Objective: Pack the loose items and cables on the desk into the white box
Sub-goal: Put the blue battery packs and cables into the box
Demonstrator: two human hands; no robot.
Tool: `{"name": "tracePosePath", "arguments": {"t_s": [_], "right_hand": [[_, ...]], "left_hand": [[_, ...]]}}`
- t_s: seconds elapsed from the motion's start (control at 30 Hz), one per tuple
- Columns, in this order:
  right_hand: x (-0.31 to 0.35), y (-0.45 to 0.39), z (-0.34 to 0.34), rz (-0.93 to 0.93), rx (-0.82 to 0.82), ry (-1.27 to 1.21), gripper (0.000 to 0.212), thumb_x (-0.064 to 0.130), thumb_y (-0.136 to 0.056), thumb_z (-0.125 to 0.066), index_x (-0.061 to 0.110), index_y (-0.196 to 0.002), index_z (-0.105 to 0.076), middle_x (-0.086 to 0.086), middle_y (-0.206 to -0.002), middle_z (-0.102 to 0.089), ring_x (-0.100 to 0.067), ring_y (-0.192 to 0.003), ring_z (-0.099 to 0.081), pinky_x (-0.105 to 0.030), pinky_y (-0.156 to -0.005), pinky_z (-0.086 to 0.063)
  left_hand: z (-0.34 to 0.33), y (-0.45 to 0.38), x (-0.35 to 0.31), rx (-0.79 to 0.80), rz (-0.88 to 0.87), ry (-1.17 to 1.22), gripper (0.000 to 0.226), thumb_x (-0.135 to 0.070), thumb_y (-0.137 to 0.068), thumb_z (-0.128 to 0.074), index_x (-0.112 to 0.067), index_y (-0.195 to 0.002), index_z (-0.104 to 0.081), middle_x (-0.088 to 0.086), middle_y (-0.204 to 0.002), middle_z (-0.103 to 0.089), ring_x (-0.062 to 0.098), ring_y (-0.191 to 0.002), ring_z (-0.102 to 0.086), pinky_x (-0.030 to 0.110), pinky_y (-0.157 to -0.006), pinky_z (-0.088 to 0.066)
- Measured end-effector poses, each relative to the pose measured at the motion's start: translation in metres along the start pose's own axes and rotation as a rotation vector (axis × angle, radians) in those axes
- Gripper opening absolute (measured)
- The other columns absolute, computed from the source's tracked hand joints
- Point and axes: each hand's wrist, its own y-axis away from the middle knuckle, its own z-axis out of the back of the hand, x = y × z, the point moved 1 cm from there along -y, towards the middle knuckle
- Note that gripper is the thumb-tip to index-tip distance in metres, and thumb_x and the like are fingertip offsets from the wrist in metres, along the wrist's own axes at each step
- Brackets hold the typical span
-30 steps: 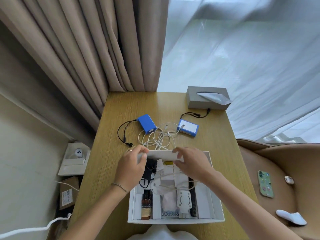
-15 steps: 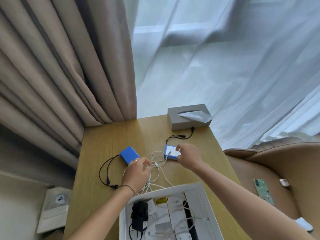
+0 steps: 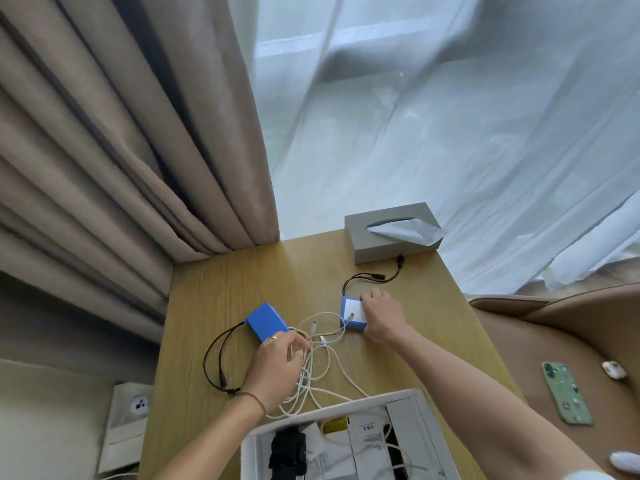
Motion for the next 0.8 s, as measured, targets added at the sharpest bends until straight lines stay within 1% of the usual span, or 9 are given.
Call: {"name": "tracePosePath", "arguments": {"t_s": [0.1,0.23,0.4,0.47,0.53,0.6,0.67,0.73,0.8], "right_hand": [[-0.007,0.009,0.007,0.02,-0.088,-0.168,0.057,0.022,-0.073,-0.074,0.019,-0.124,-0.048,-0.003,-0.121,-0.05,-0.024,-0.108,-0.053,-0.032,-0.074,-0.047],[-0.011,0.038,0.038,0.1,-0.161,-0.502,0.069,0.03,-0.072,-0.083,0.021,-0.132,-0.05,0.003,-0.122,-0.054,-0.017,-0.106,-0.054,-0.027,-0.08,-0.045],[-0.006,0.1,0.102,0.195,-0.007,-1.122,0.07,0.016,-0.076,-0.079,0.031,-0.139,-0.052,0.008,-0.124,-0.061,-0.015,-0.114,-0.059,-0.033,-0.083,-0.06],[-0.001,0.126,0.124,0.268,0.07,-1.207,0.065,0.019,-0.083,-0.069,0.037,-0.143,-0.051,0.008,-0.129,-0.062,-0.015,-0.119,-0.058,-0.034,-0.091,-0.055],[0.005,0.147,0.138,0.351,0.176,-1.336,0.052,0.022,-0.091,-0.059,0.027,-0.142,-0.053,0.001,-0.128,-0.064,-0.02,-0.114,-0.06,-0.036,-0.096,-0.047],[0.009,0.164,0.147,0.392,0.263,-1.536,0.045,0.026,-0.095,-0.054,0.013,-0.138,-0.055,-0.013,-0.122,-0.061,-0.028,-0.106,-0.056,-0.041,-0.092,-0.044],[0.011,0.179,0.151,0.388,0.341,-1.739,0.051,0.03,-0.097,-0.051,0.009,-0.143,-0.051,-0.022,-0.129,-0.056,-0.035,-0.111,-0.052,-0.047,-0.093,-0.043],[0.012,0.192,0.151,0.378,0.386,-1.891,0.051,0.032,-0.101,-0.041,0.01,-0.146,-0.049,-0.025,-0.135,-0.055,-0.036,-0.114,-0.054,-0.045,-0.091,-0.047],[0.011,0.205,0.148,0.361,0.399,-2.0,0.053,0.036,-0.102,-0.041,0.008,-0.146,-0.049,-0.028,-0.134,-0.056,-0.037,-0.11,-0.057,-0.043,-0.086,-0.051]], "left_hand": [[0.006,-0.004,-0.001,-0.003,-0.031,0.045,0.026,-0.016,-0.096,-0.052,-0.039,-0.089,-0.062,-0.014,-0.1,-0.061,0.008,-0.088,-0.059,0.026,-0.073,-0.052],[0.022,-0.012,-0.011,0.004,-0.119,0.056,0.036,-0.007,-0.097,-0.044,-0.04,-0.099,-0.06,-0.017,-0.109,-0.064,-0.002,-0.103,-0.058,0.023,-0.086,-0.051],[0.039,-0.025,-0.058,-0.057,-0.2,0.16,0.04,-0.012,-0.101,-0.04,-0.035,-0.133,-0.049,-0.013,-0.128,-0.055,0.006,-0.111,-0.054,0.026,-0.092,-0.047],[0.045,-0.028,-0.083,-0.126,-0.259,0.221,0.043,-0.019,-0.102,-0.042,-0.036,-0.142,-0.042,-0.018,-0.135,-0.046,0.001,-0.123,-0.041,0.021,-0.099,-0.034],[0.049,-0.028,-0.108,-0.148,-0.322,0.273,0.04,-0.026,-0.105,-0.042,-0.031,-0.145,-0.041,-0.019,-0.141,-0.041,-0.004,-0.131,-0.032,0.016,-0.104,-0.025],[0.053,-0.022,-0.125,-0.131,-0.372,0.338,0.03,-0.03,-0.106,-0.04,-0.022,-0.131,-0.055,-0.016,-0.131,-0.052,-0.005,-0.124,-0.041,0.016,-0.102,-0.03],[0.056,-0.013,-0.135,-0.063,-0.353,0.464,0.032,-0.027,-0.107,-0.038,-0.009,-0.101,-0.063,-0.001,-0.105,-0.065,0.011,-0.105,-0.057,0.03,-0.093,-0.042],[0.06,-0.001,-0.136,0.031,-0.261,0.651,0.039,-0.026,-0.106,-0.037,-0.005,-0.079,-0.054,0.015,-0.085,-0.064,0.027,-0.087,-0.063,0.039,-0.09,-0.046],[0.062,0.014,-0.129,0.133,-0.178,0.85,0.038,-0.029,-0.103,-0.042,-0.008,-0.072,-0.048,0.016,-0.068,-0.057,0.028,-0.066,-0.062,0.043,-0.081,-0.051]]}}
